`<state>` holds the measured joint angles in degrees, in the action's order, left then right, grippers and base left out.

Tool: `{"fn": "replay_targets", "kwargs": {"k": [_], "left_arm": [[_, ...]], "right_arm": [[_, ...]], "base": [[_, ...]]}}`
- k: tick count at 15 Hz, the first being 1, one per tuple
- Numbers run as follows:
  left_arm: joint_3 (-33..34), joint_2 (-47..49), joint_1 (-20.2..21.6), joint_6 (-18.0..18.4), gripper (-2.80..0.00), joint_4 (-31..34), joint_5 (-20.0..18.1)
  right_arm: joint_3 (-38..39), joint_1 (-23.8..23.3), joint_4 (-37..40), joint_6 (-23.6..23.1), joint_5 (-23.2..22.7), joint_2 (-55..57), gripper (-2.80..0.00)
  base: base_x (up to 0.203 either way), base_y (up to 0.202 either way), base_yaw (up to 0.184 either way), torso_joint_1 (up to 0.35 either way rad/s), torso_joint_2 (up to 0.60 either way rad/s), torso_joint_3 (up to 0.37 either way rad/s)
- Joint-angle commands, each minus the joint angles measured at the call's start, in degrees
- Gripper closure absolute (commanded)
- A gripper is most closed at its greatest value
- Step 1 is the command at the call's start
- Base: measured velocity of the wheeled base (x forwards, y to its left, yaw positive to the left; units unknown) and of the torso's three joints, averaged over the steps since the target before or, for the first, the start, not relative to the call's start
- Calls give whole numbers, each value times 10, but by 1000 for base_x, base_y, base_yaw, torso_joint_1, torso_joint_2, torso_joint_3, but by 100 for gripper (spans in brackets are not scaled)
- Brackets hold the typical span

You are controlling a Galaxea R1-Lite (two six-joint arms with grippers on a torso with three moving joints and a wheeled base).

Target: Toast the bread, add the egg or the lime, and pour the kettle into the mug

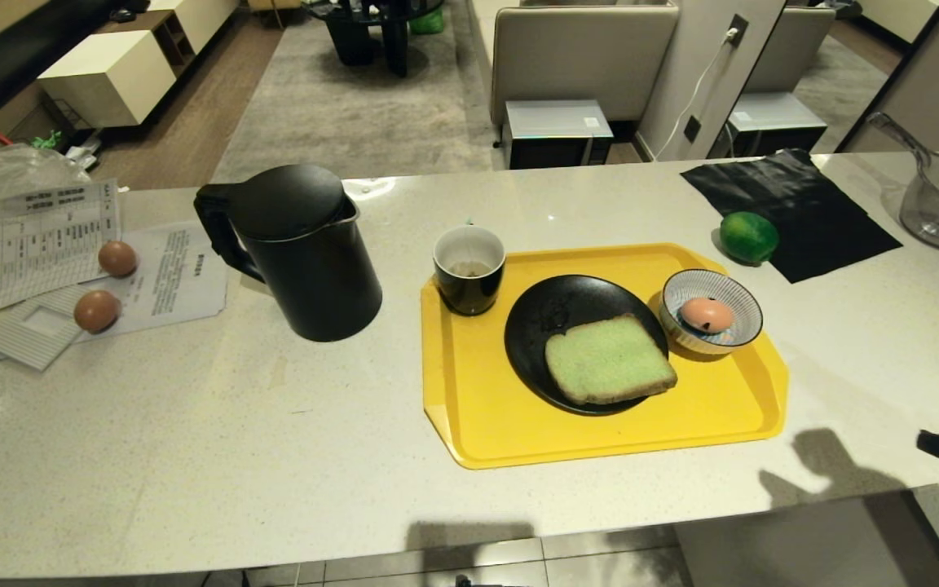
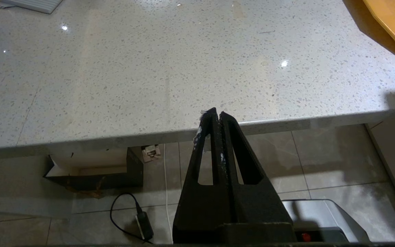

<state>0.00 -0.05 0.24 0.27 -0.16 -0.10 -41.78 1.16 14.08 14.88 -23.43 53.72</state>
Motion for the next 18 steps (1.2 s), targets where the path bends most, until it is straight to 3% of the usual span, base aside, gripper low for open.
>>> {"fn": "replay_targets", "kwargs": {"k": [1, 4, 6, 12, 13, 15, 18], "left_arm": [[0, 0, 0, 0, 0, 0, 0], [0, 0, 0, 0, 0, 0, 0], [0, 0, 0, 0, 0, 0, 0], [0, 0, 0, 0, 0, 0, 0], [0, 0, 0, 0, 0, 0, 0], [0, 0, 0, 0, 0, 0, 0], [0, 0, 0, 0, 0, 0, 0]], "right_arm": [[-41, 16, 3, 20, -25, 150, 0], [-57, 33, 4, 36, -70, 233, 0], [-49, 39, 4, 9, -90, 238, 0], [-26, 53, 29, -18, -106, 246, 0], [-27, 53, 29, -19, -126, 247, 0], [-33, 53, 31, -11, -215, 258, 0], [-48, 53, 29, 29, -252, 290, 0]], "base": [[0, 0, 0, 0, 0, 0], [0, 0, 0, 0, 0, 0], [0, 0, 0, 0, 0, 0], [0, 0, 0, 0, 0, 0], [0, 0, 0, 0, 0, 0], [0, 0, 0, 0, 0, 0], [0, 0, 0, 0, 0, 0]]}}
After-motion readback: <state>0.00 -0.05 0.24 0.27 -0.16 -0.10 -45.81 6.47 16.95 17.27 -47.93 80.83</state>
